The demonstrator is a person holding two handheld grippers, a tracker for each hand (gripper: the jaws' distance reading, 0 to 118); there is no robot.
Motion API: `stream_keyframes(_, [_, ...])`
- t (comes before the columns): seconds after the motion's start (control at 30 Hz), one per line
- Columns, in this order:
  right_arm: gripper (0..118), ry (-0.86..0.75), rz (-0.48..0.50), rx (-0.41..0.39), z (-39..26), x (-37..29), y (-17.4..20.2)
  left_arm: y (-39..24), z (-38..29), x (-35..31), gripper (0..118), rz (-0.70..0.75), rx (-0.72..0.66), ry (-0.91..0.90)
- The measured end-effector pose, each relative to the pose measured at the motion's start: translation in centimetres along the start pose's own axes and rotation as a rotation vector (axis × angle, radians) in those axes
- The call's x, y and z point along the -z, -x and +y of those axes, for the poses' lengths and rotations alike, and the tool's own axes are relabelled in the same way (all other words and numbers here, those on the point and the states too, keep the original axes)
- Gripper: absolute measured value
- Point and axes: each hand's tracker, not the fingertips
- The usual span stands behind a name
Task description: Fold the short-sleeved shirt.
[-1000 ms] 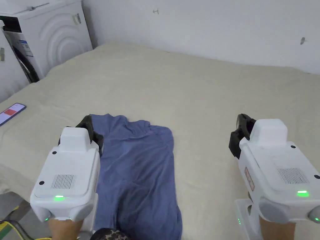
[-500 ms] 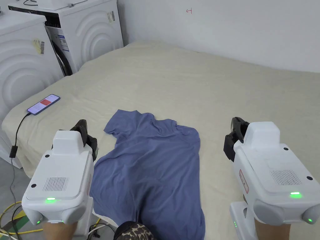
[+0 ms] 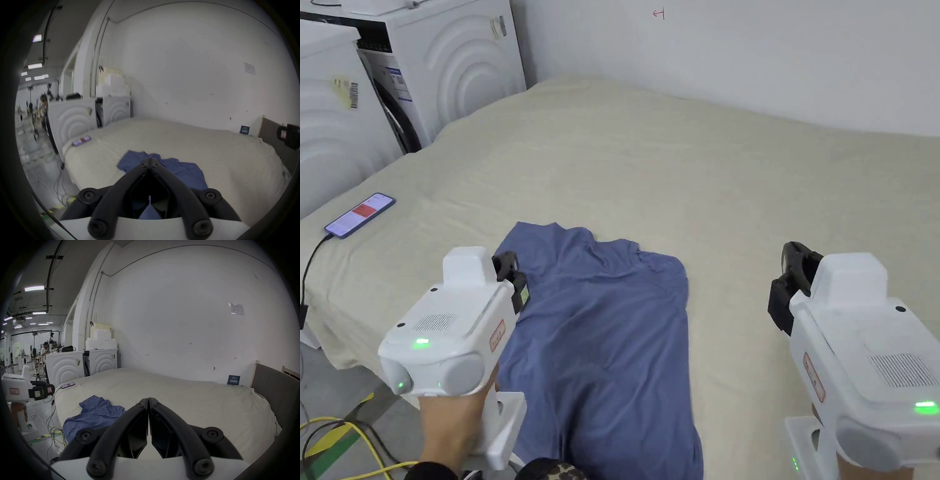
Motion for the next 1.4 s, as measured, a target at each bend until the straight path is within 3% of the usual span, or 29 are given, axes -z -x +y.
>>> stream_keyframes(0.1, [0, 0.018, -0.02, -0.003, -0.5, 0.5, -0.9, 0.0, -0.4, 4.2, 0, -0.027, -0.053, 0.143])
stream_keyframes(0.2, [0, 0.041, -0.042, -0.006, -1.2, 1.1, -1.8, -0.2, -1.5, 8.4, 11, -0.041, -0.055, 0.296])
stream_keyframes(0.23, [0, 0.05, -0.049, -0.006, -1.4, 1.3, -2.1, -0.5, -1.8, 9.8, 25, -0.037, -0.03, 0.366])
stream_keyframes(0.3, [0, 0.068, -0.062, -0.007, -2.0, 1.7, -2.6, -1.0, -2.8, 12.1, 64, -0.033, 0.012, 0.462])
stream_keyframes(0.33, [0, 0.078, -0.068, -0.007, -2.3, 1.8, -2.8, -1.3, -3.3, 13.3, 76, -0.025, 0.033, 0.524])
stream_keyframes(0.4, [0, 0.098, -0.079, -0.008, -2.9, 2.2, -3.3, -1.7, -4.5, 15.2, 81, -0.006, 0.054, 0.606])
stream_keyframes(0.43, [0, 0.108, -0.085, -0.009, -3.2, 2.3, -3.6, -1.8, -5.2, 16.0, 99, 0.004, 0.059, 0.632])
stream_keyframes(0.5, [0, 0.126, -0.094, -0.01, -3.8, 2.5, -4.1, -1.9, -6.1, 17.4, 110, 0.011, 0.067, 0.654])
stream_keyframes(0.73, [0, 0.179, -0.121, -0.015, -5.3, 2.8, -5.5, -2.3, -9.2, 20.5, 109, 0.033, 0.072, 0.759])
stream_keyframes(0.87, [0, 0.194, -0.128, -0.015, -5.7, 2.6, -6.1, -3.0, -9.5, 20.5, 99, 0.046, 0.071, 0.787])
stream_keyframes(0.97, [0, 0.197, -0.131, -0.013, -5.8, 2.3, -6.2, -4.4, -8.2, 18.1, 72, 0.025, 0.083, 0.789])
stream_keyframes(1.13, [0, 0.19, -0.134, -0.005, -5.6, 1.3, -6.6, -5.6, -8.6, 17.8, 0, -0.025, 0.207, 0.756])
stream_keyframes(1.17, [0, 0.188, -0.134, -0.004, -5.5, 1.0, -6.7, -5.6, -8.4, 17.6, 0, -0.097, 0.161, 0.755])
stream_keyframes(1.2, [0, 0.187, -0.135, -0.003, -5.4, 0.8, -6.8, -5.5, -8.7, 17.7, 0, -0.038, 0.169, 0.756])
stream_keyframes(1.3, [0, 0.18, -0.145, -0.001, -5.1, 0.0, -7.5, -5.2, -8.2, 16.8, 0, -0.052, 0.135, 0.727])
stream_keyframes(1.4, [0, 0.168, -0.163, 0.004, -4.8, -0.9, -8.3, -4.1, -6.7, 15.9, 0, -0.089, 0.01, 0.684])
